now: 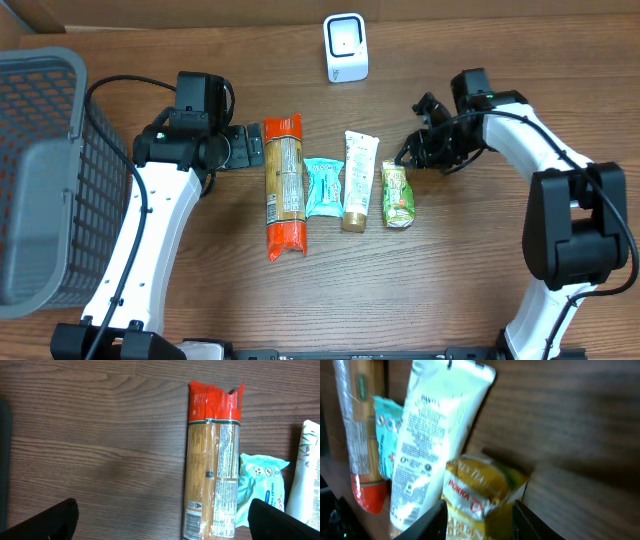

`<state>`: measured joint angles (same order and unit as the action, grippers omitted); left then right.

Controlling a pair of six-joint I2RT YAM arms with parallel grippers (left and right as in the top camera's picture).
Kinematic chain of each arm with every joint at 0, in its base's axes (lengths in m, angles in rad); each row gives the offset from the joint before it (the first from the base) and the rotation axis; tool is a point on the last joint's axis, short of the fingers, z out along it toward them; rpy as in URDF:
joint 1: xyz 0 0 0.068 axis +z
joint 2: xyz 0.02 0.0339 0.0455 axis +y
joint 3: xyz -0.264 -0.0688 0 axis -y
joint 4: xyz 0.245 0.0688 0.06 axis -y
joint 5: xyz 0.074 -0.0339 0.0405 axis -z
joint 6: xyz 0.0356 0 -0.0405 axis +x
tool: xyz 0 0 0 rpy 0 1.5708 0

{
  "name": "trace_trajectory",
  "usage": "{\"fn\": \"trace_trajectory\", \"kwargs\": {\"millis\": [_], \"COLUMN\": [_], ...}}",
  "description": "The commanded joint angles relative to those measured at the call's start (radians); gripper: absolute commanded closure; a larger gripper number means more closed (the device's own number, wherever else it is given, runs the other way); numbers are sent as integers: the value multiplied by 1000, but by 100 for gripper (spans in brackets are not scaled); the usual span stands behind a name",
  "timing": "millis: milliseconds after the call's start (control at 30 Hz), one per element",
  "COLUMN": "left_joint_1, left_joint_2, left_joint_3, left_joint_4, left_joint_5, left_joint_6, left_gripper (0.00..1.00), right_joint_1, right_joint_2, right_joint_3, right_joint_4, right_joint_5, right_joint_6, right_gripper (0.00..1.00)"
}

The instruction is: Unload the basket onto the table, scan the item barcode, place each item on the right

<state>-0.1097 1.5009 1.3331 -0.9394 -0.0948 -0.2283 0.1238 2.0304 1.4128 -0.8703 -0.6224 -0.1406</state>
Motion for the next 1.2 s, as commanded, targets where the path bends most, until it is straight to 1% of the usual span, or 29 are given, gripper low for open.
{"fn": "trace_trajectory", "kwargs": {"millis": [0, 133, 167, 233, 300, 367, 400, 433, 500, 567, 667, 833, 900, 1167], "left_joint_1": [-2, -2, -2, -2, -2, -2, -2, -2, -2, -2, -2, -2, -2, -2], "left_joint_2": [3, 3, 3, 3, 3, 3, 3, 3, 3, 3, 3, 3, 3, 3], "left_joint_3": [5, 5, 5, 5, 5, 5, 5, 5, 5, 5, 5, 5, 5, 5], "left_joint_4": [2, 2, 2, 2, 2, 2, 2, 2, 2, 2, 2, 2, 2, 2], "left_joint_5": [-9, -10, -9, -9, -9, -9, -9, -10, -10, -10, -9, -10, -9, -10], "left_joint_6": [23, 23, 23, 23, 23, 23, 23, 23, 23, 23, 23, 23, 23, 23], "left_gripper": [1, 0, 0, 1, 0, 0, 0, 0, 0, 0, 0, 1, 0, 1], "right_joint_1": [-28, -27, -20, 9, 43, 80, 100, 122, 148, 179, 230, 280, 290, 295], "right_joint_2": [19, -2, -13, -43, -75, -87, -86, -86, -87, -87, -87, -87, -87, -87], "right_joint_3": [-34, -3, 10, 34, 38, 38, 35, 28, 28, 29, 29, 29, 31, 116], "right_joint_4": [12, -46, -71, -131, -148, -155, -168, -177, -183, -165, -90, 11, 19, -3], "right_joint_5": [-30, -17, -6, 43, 145, 246, 299, 346, 337, 340, 402, 478, 507, 531], "right_joint_6": [-24, -25, -24, -16, 50, 137, 181, 228, 227, 211, 212, 211, 191, 159], "right_gripper": [58, 56, 55, 48, 43, 42, 43, 46, 54, 58, 60, 73, 75, 74]}}
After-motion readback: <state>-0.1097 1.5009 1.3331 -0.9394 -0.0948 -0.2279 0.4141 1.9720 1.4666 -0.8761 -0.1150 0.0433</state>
